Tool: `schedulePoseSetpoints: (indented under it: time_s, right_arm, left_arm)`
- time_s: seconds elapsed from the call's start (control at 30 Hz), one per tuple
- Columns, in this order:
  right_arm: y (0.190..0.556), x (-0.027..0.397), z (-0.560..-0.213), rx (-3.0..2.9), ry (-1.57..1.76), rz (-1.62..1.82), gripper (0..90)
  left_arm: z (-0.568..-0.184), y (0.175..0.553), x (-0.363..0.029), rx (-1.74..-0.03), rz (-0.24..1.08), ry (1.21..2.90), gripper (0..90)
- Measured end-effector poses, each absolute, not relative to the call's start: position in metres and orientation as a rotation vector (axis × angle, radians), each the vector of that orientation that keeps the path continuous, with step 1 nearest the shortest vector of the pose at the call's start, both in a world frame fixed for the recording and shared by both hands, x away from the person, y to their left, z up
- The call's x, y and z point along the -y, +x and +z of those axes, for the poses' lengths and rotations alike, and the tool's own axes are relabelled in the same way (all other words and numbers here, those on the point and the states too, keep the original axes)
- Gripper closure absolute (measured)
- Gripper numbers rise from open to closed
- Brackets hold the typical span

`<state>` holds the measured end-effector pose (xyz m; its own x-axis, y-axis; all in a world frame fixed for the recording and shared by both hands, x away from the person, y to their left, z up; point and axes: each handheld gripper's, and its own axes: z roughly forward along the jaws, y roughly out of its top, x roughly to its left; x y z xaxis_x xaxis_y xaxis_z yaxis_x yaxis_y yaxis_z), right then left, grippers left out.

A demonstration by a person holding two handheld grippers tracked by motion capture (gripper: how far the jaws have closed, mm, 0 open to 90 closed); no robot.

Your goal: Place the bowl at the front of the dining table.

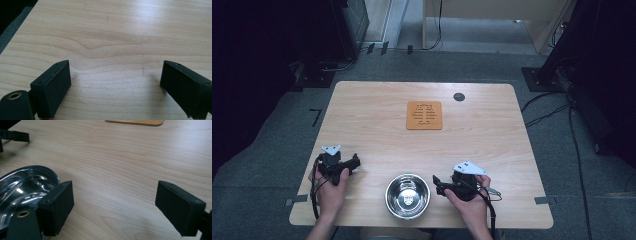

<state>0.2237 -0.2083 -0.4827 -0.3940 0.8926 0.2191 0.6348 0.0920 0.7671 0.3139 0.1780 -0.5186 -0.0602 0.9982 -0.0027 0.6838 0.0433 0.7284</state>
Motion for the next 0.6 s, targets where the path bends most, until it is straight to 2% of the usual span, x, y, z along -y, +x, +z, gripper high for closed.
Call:
schedulePoseSetpoints:
  time_s: [0.53, 0.6]
  right_arm:
    - [0.221, 0.181, -0.493, -2.194, 1.488, 1.213, 16.8]
    - [0.221, 0.179, -0.496, -2.208, 1.496, 1.210, 19.9]
  left_arm:
    - [-0.519, 0.312, -0.178, -1.800, 0.774, 1.692, 9.3]
    - [-0.519, 0.312, -0.178, -1.799, 0.774, 1.692, 9.3]
